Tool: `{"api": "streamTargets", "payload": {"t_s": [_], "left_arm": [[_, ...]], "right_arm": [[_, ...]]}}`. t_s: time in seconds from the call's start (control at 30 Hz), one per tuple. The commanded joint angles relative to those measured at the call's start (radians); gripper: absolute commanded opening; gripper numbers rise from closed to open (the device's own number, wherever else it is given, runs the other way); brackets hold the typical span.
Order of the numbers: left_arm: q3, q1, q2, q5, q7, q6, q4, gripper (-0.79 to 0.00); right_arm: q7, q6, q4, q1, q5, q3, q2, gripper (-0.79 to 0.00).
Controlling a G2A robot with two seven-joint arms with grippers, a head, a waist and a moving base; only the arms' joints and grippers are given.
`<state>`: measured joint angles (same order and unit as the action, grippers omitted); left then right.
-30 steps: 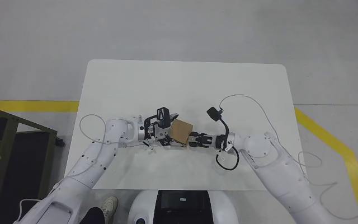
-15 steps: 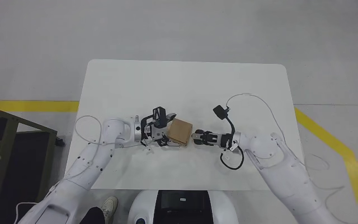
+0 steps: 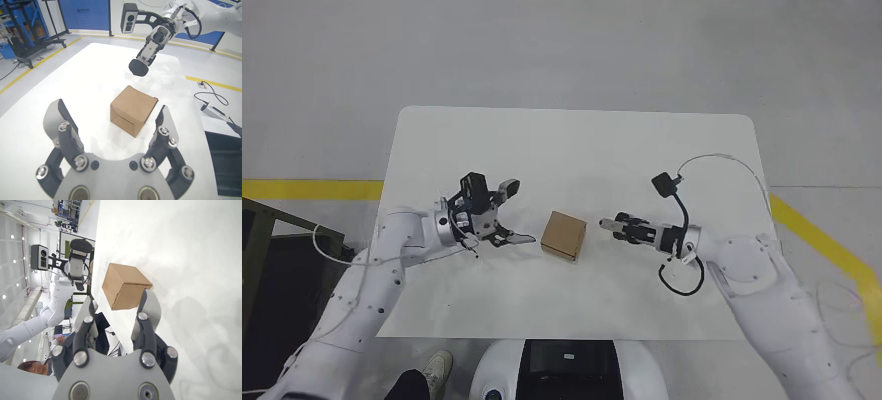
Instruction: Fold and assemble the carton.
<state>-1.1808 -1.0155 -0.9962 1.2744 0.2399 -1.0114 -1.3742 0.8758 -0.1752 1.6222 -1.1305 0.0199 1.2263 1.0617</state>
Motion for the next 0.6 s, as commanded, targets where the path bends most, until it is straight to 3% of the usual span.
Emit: {"api": "streamTargets", "payload": {"t_s": [0.0, 0.17, 0.33, 0.57], "left_arm": [[-0.01, 0.008, 0.0, -0.026, -0.017, 0.012, 0.019, 0.0], [-0.015, 0.042, -0.006, -0.071, -0.068, 0.081, 0.073, 0.0], [-0.015, 0.083, -0.012, -0.087, -0.102, 0.132, 0.111, 0.0], [-0.068, 0.111, -0.002, -0.143, -0.146, 0.087, 0.165, 0.0]], "right_arm": [[-0.005, -0.044, -0.014, 0.014, 0.009, 0.01, -0.001, 0.0], [-0.048, -0.155, -0.086, 0.072, 0.06, 0.025, -0.002, 0.0], [-0.146, -0.156, -0.121, 0.122, 0.182, 0.044, -0.003, 0.0], [-0.19, -0.15, -0.123, 0.175, 0.291, 0.095, -0.012, 0.0]]}}
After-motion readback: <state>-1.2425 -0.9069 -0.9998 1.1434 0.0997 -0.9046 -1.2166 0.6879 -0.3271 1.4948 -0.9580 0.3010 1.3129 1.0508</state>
